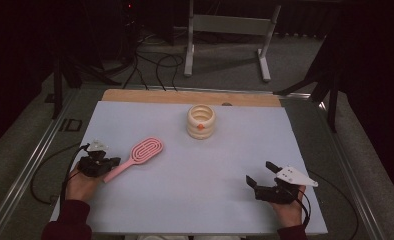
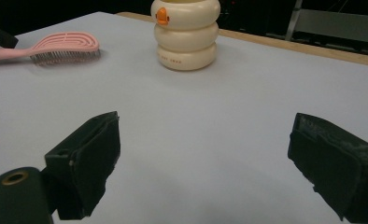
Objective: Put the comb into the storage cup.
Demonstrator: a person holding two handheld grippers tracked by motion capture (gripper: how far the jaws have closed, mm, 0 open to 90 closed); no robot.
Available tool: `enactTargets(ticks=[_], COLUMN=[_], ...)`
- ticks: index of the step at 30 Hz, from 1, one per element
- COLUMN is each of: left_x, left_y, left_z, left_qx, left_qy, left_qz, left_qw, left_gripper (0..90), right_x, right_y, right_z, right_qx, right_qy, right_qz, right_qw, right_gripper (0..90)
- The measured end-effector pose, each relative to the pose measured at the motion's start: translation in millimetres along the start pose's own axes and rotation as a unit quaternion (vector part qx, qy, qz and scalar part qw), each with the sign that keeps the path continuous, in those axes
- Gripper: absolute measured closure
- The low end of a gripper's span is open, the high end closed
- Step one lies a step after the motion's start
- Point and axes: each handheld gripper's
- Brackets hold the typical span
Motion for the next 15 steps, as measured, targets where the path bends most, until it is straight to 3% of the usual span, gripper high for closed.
enactTargets(ticks=[15], left_x=[-1.4], left_y=[15.6], left_z=[1.4], left_qx=[0.018], left_qy=[0.007], left_qz=[0.009], left_qw=[0.9998], left_gripper=[89.8], right_x=[-0.2], right_y=[0.2], right_z=[0.2], right_qx=[0.0], right_qy=[-0.001], right_qz=[0.001], right_qw=[1.0], right_gripper=[9.4])
Point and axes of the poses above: each handheld gripper's, and its own axes: x roughly forward along the jaws, z roughly out of its underside, y roughly to its right, and after that the axes turned 1 degree about -y, right-handed
